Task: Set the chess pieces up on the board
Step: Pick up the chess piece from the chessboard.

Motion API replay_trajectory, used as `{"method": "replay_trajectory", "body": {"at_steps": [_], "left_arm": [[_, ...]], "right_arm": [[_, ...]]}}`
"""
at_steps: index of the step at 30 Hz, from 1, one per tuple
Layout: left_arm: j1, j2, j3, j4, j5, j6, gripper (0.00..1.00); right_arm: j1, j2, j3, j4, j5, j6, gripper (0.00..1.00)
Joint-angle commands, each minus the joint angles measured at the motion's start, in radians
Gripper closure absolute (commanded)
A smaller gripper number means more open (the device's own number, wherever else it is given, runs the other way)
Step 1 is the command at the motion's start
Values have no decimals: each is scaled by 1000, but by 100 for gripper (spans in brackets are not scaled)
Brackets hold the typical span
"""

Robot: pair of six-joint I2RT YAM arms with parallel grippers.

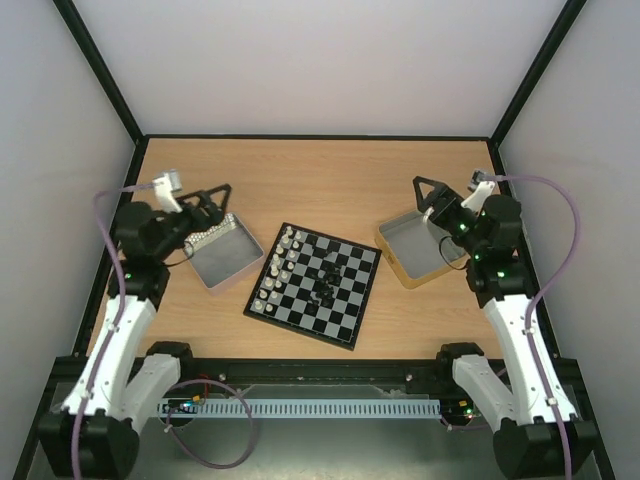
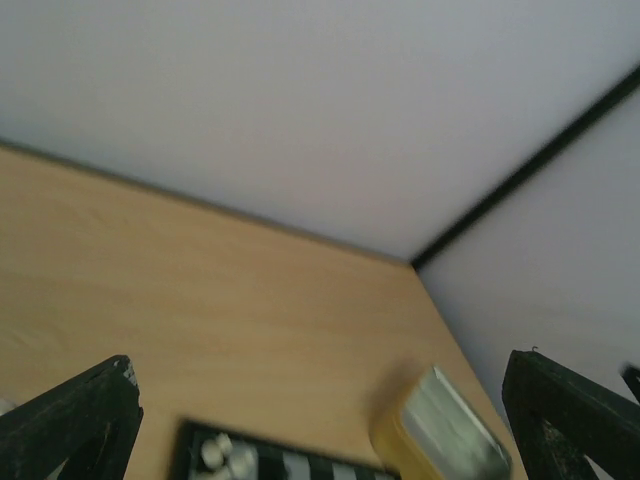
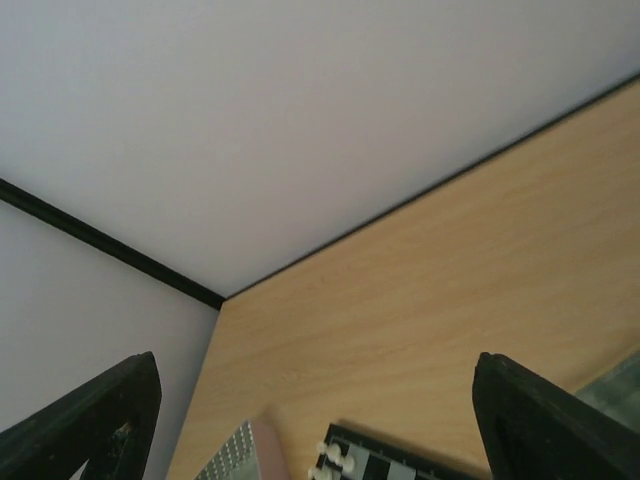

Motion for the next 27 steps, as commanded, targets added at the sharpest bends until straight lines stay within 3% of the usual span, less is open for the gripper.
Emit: {"method": "replay_trajectory", "body": {"at_steps": [1, 6, 13, 20, 27], "left_arm": [[-186, 113, 65, -152, -109, 67, 0], [-381, 268, 143, -294, -283, 80, 2], [-583, 412, 188, -363, -386, 59, 23], [-644, 473, 179, -300, -391, 10, 35], [-648, 436, 147, -279, -507, -13, 42]], "right_arm": [[-3, 35, -65, 66, -50, 60, 18], [0, 100, -94, 73, -90, 64, 25], [91, 189, -83, 3, 2, -16, 33], [317, 339, -26, -77, 210, -43, 46], [547, 593, 110, -154, 388, -68, 56]]}}
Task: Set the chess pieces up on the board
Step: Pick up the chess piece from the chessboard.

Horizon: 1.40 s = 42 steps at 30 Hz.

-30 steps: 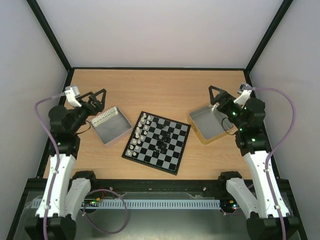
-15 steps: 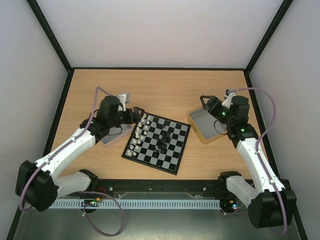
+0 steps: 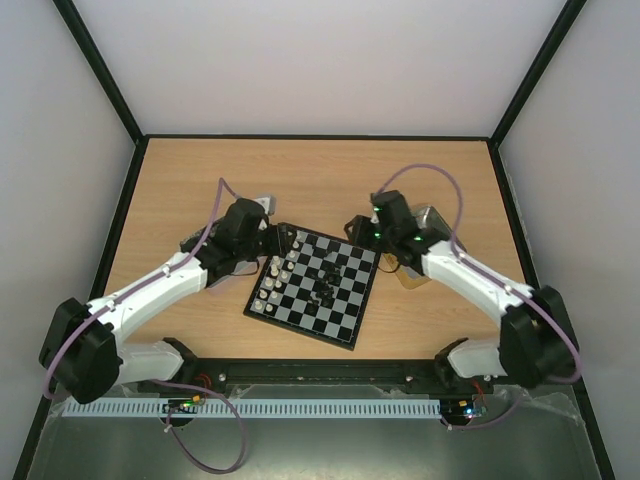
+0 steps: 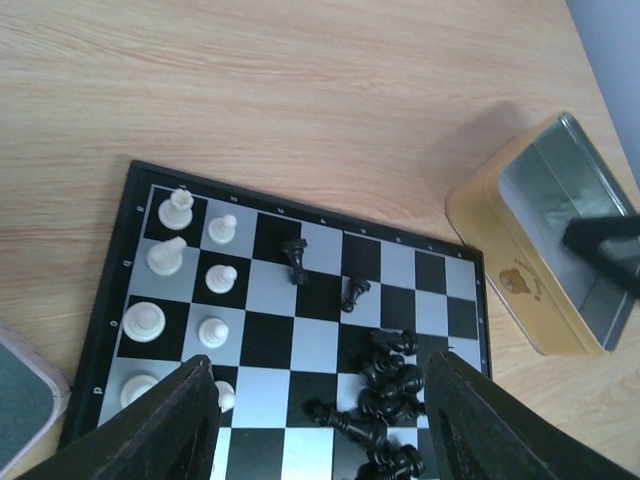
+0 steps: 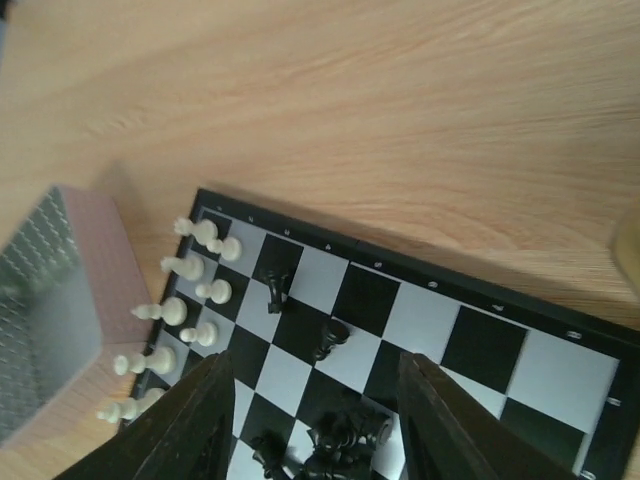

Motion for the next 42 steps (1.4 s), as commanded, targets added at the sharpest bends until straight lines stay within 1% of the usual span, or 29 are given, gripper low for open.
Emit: {"method": "replay_trajectory", "body": {"at_steps": [1, 8, 12, 17, 28, 32, 36, 39, 42], "left_arm": [[-5, -43, -15, 40, -94, -16, 42], [4, -124, -63, 81, -163, -29, 41], [19, -173, -99, 116, -179, -51, 39], [33, -203, -131, 145, -173, -66, 37], [53, -191, -147, 153, -144, -62, 36], [60, -190, -151, 155, -137, -61, 36], [65, -194, -156, 155, -134, -59, 36], [68, -195, -161, 156, -132, -59, 36], [71, -195, -165, 162, -127, -61, 36]], "right_arm": [[115, 143, 120, -82, 168, -32, 56], [213, 362, 268, -125, 240, -38, 59], [241, 465, 364, -177, 266, -65, 61], [248, 553, 427, -199, 271, -71, 64], [253, 677, 517, -226, 261, -83, 65], [253, 710, 559, -259, 283, -76, 67], [254, 725, 564, -268, 301, -71, 68], [253, 730, 562, -274, 304, -69, 74], [255, 734, 565, -273, 301, -69, 76]]}}
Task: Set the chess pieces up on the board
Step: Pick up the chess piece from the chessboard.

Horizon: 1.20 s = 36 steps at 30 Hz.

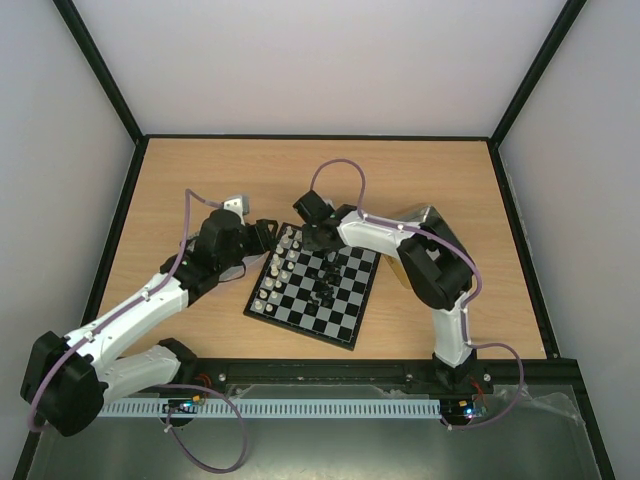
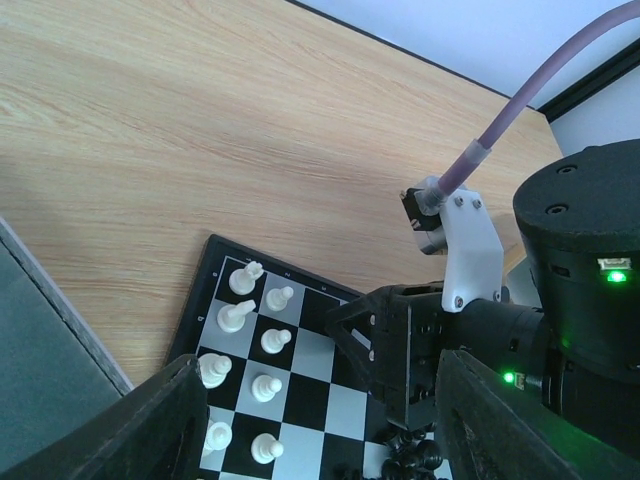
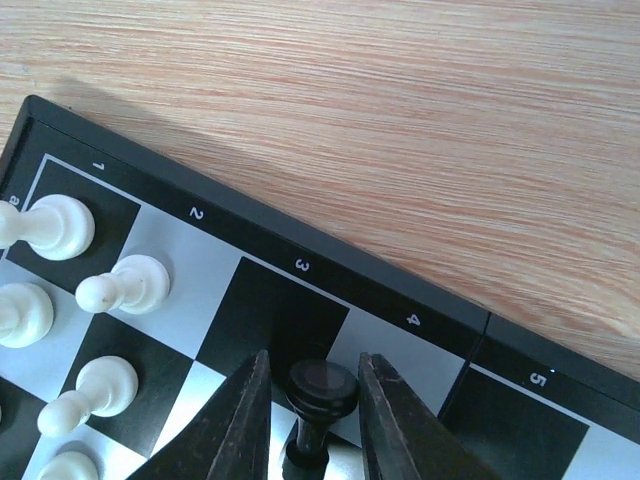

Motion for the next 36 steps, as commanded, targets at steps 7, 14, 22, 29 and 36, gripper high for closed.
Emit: {"method": "replay_trajectory", "body": {"at_steps": [7, 14, 22, 29, 36], "left_arm": [[10, -9, -17, 24, 12, -3, 36], [10, -12, -27, 40, 48, 4, 33], [-6, -29, -101, 161, 147, -4, 32], [-109, -61, -174, 309, 131, 28, 32], [-202, -26, -187, 396, 103, 41, 38]], "right_arm": [[7, 32, 29, -31, 20, 10, 87], [7, -68, -59, 93, 14, 100, 91], [-3, -327, -278, 393, -139, 448, 91], [-6, -487, -487, 671, -294, 843, 92], [-6, -599, -579, 730, -317, 1017, 96]]}}
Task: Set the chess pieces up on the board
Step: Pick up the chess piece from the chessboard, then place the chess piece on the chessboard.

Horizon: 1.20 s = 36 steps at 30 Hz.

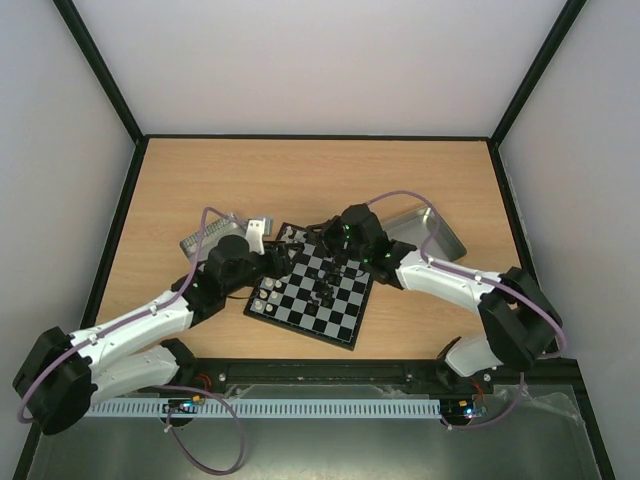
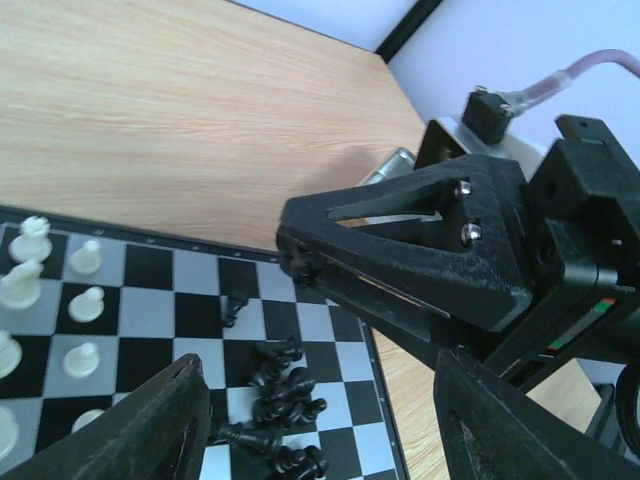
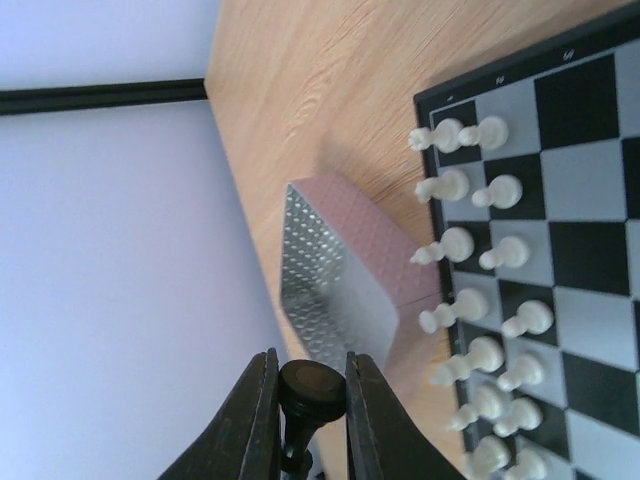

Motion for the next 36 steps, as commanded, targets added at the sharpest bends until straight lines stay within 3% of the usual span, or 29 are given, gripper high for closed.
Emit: {"method": "replay_trajectory", "body": {"at_steps": [1, 10, 18, 23, 36], "left_arm": [[-45, 31, 0, 95, -39, 15, 40], [-57, 110, 31, 175, -45, -19, 59], [-67, 136, 13, 267, -25, 2, 57], [-66, 164, 18, 279, -19, 4, 62], [-69, 187, 26, 282, -23, 25, 84]], "right_arm": [[-2, -73, -43, 91, -30, 172, 96], [-3, -124, -114, 135, -64, 231, 96], [-3, -127, -151, 170, -94, 242, 97], [-2, -119, -150, 185, -115, 250, 97], [-2, -122, -163, 207, -135, 254, 97]]}}
